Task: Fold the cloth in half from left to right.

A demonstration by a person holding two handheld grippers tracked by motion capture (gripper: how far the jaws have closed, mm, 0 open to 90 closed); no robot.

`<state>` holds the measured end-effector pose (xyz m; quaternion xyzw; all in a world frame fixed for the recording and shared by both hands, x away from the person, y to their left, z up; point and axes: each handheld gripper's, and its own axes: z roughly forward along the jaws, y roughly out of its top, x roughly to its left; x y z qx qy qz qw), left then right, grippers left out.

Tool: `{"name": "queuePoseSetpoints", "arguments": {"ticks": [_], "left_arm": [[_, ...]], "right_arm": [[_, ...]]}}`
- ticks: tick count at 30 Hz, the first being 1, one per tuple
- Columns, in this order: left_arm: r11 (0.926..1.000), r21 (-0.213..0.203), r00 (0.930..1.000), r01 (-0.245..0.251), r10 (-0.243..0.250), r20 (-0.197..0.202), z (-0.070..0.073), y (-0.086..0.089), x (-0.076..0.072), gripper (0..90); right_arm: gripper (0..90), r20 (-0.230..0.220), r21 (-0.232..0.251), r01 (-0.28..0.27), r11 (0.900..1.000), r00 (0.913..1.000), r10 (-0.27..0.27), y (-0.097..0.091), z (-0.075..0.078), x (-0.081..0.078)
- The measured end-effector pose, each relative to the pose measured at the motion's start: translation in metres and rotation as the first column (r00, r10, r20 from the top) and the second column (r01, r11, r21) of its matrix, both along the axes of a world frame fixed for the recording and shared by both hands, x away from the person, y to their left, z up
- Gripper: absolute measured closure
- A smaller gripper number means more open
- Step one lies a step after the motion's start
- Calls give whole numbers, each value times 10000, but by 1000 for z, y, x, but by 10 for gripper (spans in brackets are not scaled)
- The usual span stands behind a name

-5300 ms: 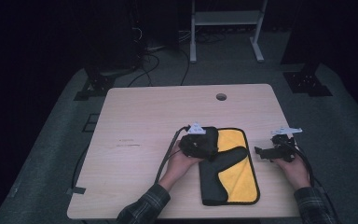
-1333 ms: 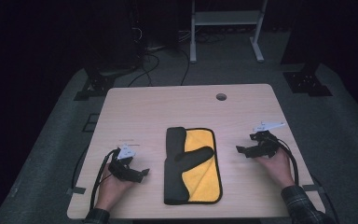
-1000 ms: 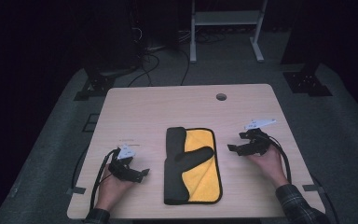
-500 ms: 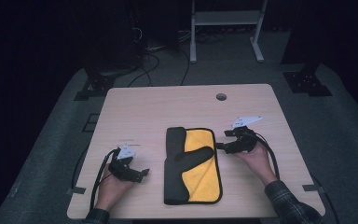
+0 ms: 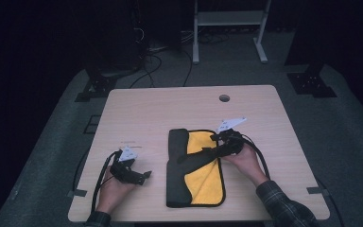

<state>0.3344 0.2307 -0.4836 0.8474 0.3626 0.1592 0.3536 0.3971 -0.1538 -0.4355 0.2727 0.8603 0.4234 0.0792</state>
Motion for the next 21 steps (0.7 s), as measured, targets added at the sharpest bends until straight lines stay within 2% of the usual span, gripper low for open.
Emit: {"name": "queuePoseSetpoints", "arguments": {"ticks": [9, 12, 14, 19, 21], "left_arm": [[10000, 11, 10000, 15, -15, -4, 0, 0, 0, 0], [10000, 8, 10000, 15, -15, -3, 0, 0, 0, 0], [10000, -3, 10000, 6, -6, -6, 0, 0, 0, 0], [10000, -2, 10000, 9, -9, -6, 0, 0, 0, 0], [10000, -4, 10000, 12, -12, -7, 0, 0, 0, 0]], "right_arm": [[381, -55, -106, -756, 9971, 9971, 756, 33, -2, 1], [391, -73, -126, -855, 9963, 9963, 854, 40, -4, 2], [396, -80, -306, -1025, 9943, 9947, 1023, 49, -9, 3], [421, -190, -646, -1257, 9900, 9920, 1247, 60, -18, 3], [460, -273, -854, -1347, 9872, 9908, 1328, 65, -24, 4]]}}
